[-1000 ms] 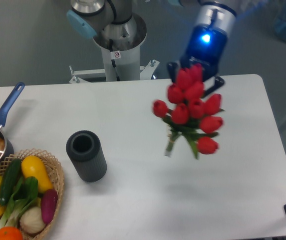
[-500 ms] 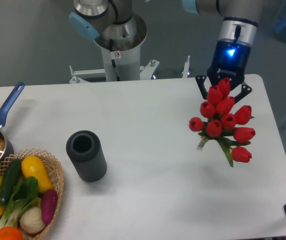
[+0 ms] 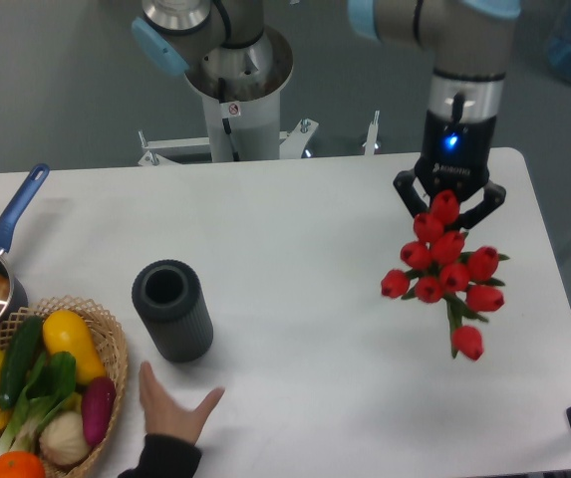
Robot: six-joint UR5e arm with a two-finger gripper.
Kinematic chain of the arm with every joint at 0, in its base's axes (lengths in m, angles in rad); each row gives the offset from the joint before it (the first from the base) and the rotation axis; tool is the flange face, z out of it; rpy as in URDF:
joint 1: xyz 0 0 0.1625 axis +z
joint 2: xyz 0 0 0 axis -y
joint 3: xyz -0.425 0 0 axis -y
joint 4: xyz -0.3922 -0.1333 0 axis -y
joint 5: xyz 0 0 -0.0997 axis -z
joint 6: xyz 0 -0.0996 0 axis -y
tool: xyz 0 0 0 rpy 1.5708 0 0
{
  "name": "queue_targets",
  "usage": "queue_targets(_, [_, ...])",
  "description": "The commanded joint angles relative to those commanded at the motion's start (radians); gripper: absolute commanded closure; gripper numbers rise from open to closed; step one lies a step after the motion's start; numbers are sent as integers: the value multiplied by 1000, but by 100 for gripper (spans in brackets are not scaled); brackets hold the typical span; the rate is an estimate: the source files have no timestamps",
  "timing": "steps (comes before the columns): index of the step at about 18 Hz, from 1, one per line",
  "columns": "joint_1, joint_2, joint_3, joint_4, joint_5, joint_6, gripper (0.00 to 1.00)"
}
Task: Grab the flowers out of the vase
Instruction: 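Carry the tulip bunch away from the vase and hold it aloft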
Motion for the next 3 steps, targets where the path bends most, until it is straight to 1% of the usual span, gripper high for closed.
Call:
queue_targets(2, [-9,-3,12,-48,37,9,97])
queue_targets(3, [-11,-5,15,-58,40,11,97])
